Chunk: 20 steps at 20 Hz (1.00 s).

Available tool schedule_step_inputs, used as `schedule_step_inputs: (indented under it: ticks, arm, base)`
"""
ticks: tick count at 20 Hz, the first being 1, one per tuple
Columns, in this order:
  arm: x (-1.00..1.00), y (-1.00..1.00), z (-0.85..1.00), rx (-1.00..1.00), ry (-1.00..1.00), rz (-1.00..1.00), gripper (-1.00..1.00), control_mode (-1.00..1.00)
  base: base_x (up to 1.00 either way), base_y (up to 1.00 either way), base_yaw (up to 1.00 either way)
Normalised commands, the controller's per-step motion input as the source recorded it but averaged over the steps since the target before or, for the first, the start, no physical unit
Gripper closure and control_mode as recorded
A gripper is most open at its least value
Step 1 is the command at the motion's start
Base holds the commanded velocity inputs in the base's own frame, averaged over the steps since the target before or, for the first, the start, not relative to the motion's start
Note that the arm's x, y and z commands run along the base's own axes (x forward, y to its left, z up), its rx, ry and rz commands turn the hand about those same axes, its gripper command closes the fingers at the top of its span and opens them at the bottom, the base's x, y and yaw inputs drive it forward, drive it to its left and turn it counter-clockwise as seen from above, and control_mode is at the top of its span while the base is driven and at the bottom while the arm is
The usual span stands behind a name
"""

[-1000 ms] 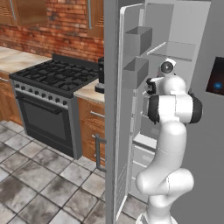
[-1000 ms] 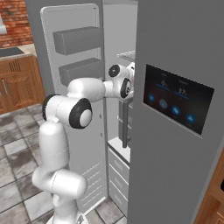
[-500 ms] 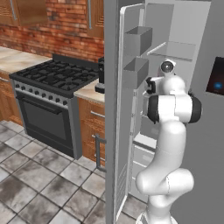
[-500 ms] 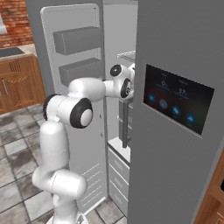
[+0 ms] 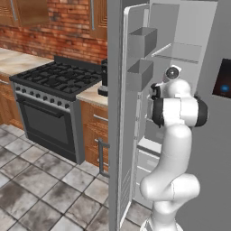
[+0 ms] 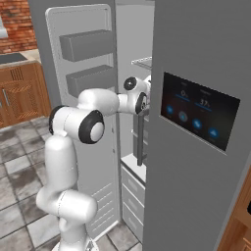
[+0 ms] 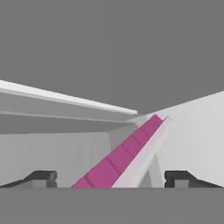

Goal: The ice cube tray has been filled with water. Take the tray and place it in the freezer to make ice. Close the freezer door after placing the tray.

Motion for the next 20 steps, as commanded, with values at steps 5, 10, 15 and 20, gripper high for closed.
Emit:
schedule_step_inputs:
  ticks: [5,10,15,20]
  arm:
    - [-0.34,0.02,0.14,0.00,0.00,0.00,-1.00,-1.00]
    - [-0.40,0.17,0.01,0.00,0.00,0.00,-1.00,-1.00]
    - [-0.40,0.10,0.15,0.00,0.00,0.00,-1.00,-1.00]
    - [-0.75,0.39,0.01,0.00,0.00,0.00,-1.00,-1.00]
  base:
    - [0.00,0.00,0.00]
    - [0.00,0.00,0.00]
    - [0.00,0.00,0.00]
    - [0.00,0.00,0.00]
